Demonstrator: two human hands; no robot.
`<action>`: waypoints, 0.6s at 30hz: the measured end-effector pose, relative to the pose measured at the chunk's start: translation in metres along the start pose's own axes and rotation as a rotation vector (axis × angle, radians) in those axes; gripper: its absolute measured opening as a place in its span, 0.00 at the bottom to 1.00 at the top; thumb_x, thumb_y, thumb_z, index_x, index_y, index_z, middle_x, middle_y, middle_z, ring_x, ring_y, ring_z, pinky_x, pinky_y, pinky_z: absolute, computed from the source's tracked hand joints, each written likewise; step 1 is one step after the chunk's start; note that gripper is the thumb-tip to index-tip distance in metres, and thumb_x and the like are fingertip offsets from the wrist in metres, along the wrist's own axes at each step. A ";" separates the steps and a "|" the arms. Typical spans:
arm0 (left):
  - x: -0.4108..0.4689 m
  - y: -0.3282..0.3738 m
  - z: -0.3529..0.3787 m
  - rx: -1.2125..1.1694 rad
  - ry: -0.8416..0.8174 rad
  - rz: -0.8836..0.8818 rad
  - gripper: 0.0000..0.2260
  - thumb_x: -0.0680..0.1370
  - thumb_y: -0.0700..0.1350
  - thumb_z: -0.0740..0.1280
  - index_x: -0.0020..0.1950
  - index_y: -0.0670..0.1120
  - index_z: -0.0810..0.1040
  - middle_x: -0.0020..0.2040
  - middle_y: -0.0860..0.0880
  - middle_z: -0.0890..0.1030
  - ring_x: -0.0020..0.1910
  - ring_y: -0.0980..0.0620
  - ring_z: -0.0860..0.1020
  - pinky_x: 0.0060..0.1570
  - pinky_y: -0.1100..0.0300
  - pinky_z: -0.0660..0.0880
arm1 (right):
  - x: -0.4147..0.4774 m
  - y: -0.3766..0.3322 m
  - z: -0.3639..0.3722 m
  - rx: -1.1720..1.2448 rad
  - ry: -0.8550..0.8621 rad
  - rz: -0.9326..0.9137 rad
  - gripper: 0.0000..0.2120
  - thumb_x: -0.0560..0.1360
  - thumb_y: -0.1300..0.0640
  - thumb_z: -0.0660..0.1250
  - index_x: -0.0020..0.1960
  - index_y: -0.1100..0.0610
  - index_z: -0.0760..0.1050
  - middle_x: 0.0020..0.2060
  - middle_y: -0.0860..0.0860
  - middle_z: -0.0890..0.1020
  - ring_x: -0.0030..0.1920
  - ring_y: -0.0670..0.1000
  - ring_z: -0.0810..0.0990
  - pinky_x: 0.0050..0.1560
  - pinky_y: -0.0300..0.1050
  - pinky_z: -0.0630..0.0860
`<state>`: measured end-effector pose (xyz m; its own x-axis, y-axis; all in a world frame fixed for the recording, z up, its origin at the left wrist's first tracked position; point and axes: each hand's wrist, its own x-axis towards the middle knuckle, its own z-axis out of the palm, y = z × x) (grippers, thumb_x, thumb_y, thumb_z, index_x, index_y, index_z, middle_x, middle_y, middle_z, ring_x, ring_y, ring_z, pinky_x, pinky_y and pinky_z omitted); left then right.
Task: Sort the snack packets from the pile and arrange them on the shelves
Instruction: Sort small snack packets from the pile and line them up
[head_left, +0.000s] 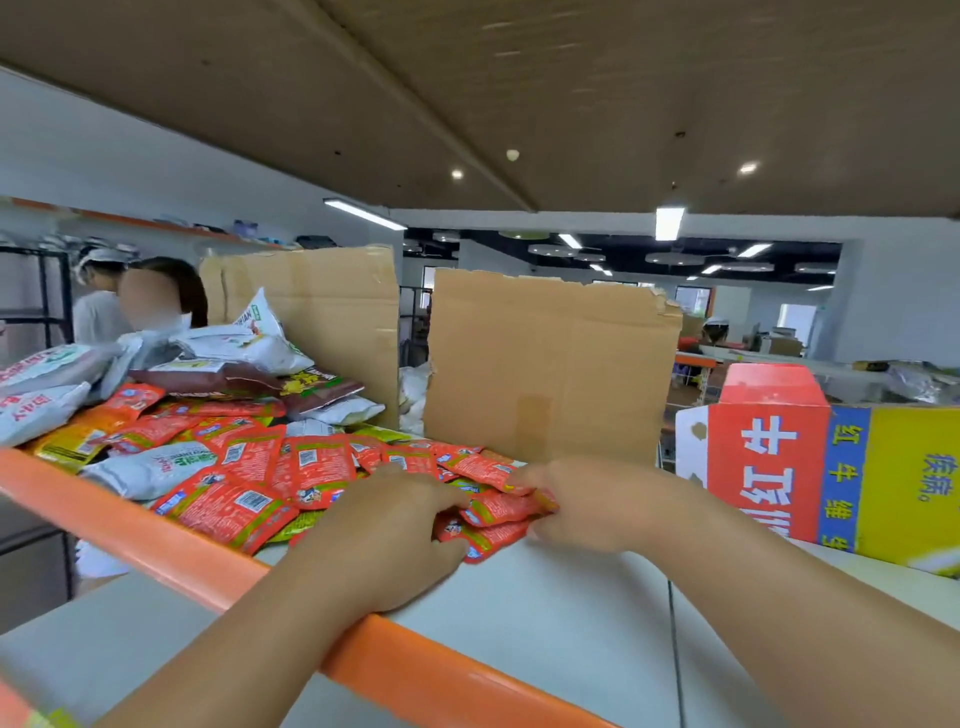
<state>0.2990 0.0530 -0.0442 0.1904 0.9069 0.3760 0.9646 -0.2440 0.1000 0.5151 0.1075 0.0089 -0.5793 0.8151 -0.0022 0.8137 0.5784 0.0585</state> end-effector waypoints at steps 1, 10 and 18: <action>0.000 0.000 0.000 0.002 0.015 0.015 0.23 0.76 0.64 0.61 0.70 0.65 0.72 0.62 0.60 0.80 0.61 0.50 0.71 0.59 0.54 0.73 | 0.003 -0.002 0.005 0.030 0.017 -0.017 0.19 0.77 0.51 0.64 0.68 0.46 0.73 0.58 0.50 0.80 0.55 0.54 0.78 0.53 0.46 0.75; -0.002 0.000 -0.003 -0.125 0.058 0.084 0.27 0.71 0.69 0.70 0.69 0.68 0.72 0.55 0.65 0.80 0.56 0.61 0.73 0.58 0.58 0.71 | 0.008 -0.001 0.027 0.125 0.060 -0.015 0.22 0.78 0.53 0.61 0.72 0.42 0.71 0.65 0.45 0.78 0.61 0.49 0.77 0.61 0.44 0.73; -0.003 -0.001 -0.002 -0.159 0.182 0.153 0.12 0.77 0.54 0.72 0.60 0.64 0.80 0.42 0.65 0.81 0.45 0.62 0.71 0.45 0.68 0.62 | 0.007 0.002 0.027 0.132 0.120 0.026 0.10 0.76 0.52 0.67 0.57 0.45 0.77 0.48 0.47 0.80 0.48 0.51 0.79 0.50 0.48 0.78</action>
<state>0.2967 0.0495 -0.0434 0.2822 0.7820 0.5557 0.8837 -0.4374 0.1667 0.5139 0.1147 -0.0178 -0.5531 0.8249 0.1170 0.8233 0.5626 -0.0745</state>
